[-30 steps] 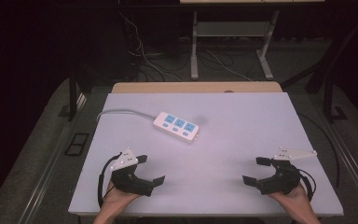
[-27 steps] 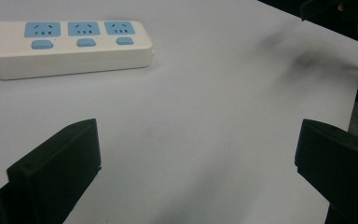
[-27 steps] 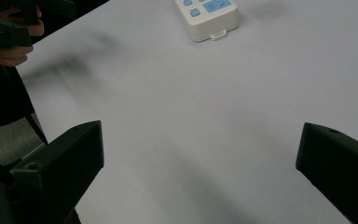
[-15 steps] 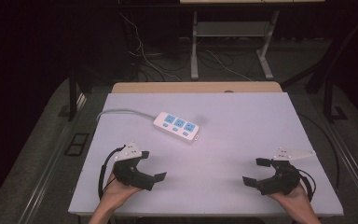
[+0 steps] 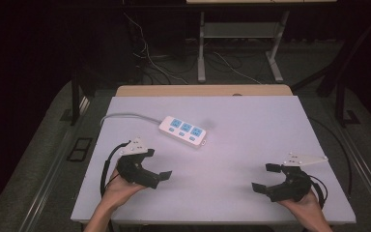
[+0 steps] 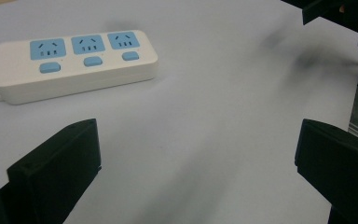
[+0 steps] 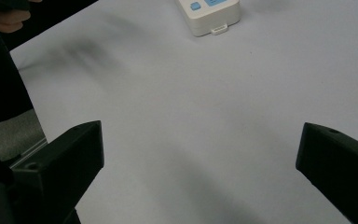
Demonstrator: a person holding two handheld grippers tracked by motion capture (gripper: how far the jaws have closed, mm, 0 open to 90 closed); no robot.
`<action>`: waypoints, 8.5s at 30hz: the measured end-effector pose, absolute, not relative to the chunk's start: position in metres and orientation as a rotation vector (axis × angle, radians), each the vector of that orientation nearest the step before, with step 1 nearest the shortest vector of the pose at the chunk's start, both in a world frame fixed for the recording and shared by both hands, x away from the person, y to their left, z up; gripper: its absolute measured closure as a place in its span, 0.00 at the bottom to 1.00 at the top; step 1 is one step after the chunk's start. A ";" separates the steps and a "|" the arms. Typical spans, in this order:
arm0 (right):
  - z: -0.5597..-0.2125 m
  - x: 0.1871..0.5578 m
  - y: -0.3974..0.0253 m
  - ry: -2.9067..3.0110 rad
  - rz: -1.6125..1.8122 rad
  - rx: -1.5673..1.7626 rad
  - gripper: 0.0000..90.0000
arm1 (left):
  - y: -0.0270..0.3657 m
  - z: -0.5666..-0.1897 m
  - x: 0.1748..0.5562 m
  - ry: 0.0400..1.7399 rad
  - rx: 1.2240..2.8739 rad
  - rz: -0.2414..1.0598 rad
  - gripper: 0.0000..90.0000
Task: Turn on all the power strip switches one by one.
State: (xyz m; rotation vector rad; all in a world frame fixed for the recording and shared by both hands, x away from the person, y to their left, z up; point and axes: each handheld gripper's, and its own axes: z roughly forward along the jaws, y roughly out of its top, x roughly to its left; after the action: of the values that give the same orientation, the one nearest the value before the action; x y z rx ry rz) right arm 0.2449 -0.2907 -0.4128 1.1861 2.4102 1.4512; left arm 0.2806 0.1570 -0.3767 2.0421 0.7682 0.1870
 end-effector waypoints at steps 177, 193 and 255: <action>-0.417 0.244 -0.299 2.397 1.430 1.159 0.01 | 0.125 -0.414 0.457 0.943 2.261 0.190 1.00; -0.416 0.244 -0.301 2.391 1.426 1.163 0.01 | 0.128 -0.415 0.458 0.979 2.238 0.162 1.00; -0.417 0.245 -0.301 2.395 1.423 1.167 0.01 | 0.096 -0.408 0.441 0.826 2.289 0.159 0.99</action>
State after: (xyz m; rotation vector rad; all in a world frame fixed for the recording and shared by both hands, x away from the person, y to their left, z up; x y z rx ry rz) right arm 0.2454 -0.3006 -0.4170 1.1669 2.3946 1.4229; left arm 0.4414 0.0965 -0.4077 2.2892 0.8264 0.1587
